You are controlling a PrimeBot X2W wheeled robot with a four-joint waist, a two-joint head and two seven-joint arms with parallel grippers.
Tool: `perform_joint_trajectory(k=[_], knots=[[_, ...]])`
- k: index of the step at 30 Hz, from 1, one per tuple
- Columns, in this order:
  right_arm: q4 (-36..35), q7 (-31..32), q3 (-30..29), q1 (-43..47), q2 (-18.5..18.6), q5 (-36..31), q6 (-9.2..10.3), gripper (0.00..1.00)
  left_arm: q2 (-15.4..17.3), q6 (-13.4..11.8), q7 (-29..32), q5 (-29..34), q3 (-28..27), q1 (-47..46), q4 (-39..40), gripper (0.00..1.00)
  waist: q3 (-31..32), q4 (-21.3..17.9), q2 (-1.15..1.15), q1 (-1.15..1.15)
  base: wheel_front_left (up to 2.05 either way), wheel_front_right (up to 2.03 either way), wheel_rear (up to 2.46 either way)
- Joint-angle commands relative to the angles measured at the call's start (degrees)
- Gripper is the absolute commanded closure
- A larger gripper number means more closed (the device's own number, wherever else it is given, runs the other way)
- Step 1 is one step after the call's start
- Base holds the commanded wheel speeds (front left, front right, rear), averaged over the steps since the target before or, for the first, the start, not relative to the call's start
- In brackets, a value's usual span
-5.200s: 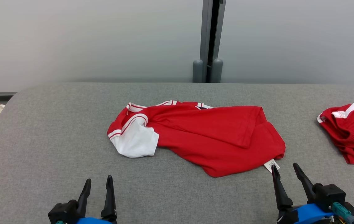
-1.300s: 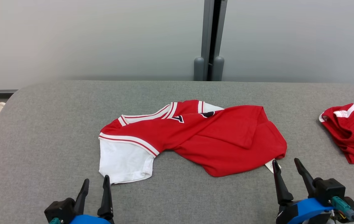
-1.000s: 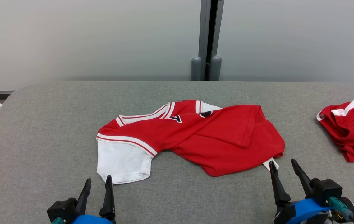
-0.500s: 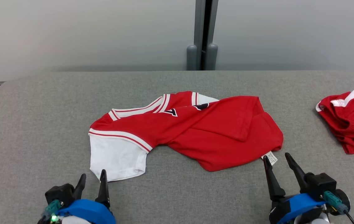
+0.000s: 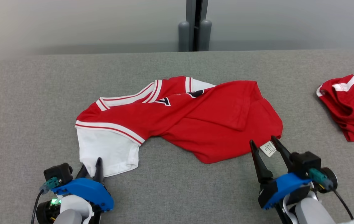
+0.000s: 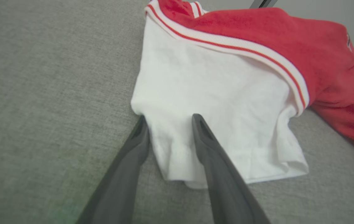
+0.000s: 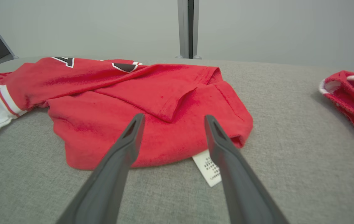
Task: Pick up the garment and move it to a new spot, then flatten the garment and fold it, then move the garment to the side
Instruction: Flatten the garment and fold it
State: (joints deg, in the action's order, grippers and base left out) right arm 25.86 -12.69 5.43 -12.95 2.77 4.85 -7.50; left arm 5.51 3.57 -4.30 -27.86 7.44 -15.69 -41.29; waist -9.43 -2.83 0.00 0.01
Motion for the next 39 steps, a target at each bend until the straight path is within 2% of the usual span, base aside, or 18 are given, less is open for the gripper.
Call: perform_joint_trajectory(k=[1,10,19,26,39], knots=[[1.1,1.4,0.3,-2.2,0.2,0.8,0.01,0.00,-0.3,0.5,-0.7,-0.3,0.4,-1.2,-0.6,1.00,-0.7,0.5,0.00,-0.01,0.00,0.00,0.00],[10.0,9.2,-0.3,-11.0,0.2,8.7,0.02,0.00,-0.3,0.9,-6.7,0.8,1.5,-3.0,0.9,1.00,-2.7,3.7,0.00,-0.01,0.00,0.00,0.00],[18.5,13.9,-1.3,-16.2,0.2,14.7,0.01,0.00,-0.2,0.5,-8.0,1.4,2.2,-2.1,3.5,1.00,-3.8,6.1,0.00,-0.01,0.00,0.00,0.00],[22.5,12.9,0.2,-20.7,0.2,18.0,0.01,0.00,0.0,0.1,-8.3,1.3,2.7,-1.8,5.3,1.00,-4.7,6.7,0.00,-0.01,0.00,0.00,0.00],[24.0,7.6,4.5,-24.6,0.2,24.1,0.01,0.00,0.4,-0.5,-7.8,1.3,3.6,-1.2,8.0,1.00,-5.2,6.3,0.00,-0.01,0.00,0.00,0.00]])
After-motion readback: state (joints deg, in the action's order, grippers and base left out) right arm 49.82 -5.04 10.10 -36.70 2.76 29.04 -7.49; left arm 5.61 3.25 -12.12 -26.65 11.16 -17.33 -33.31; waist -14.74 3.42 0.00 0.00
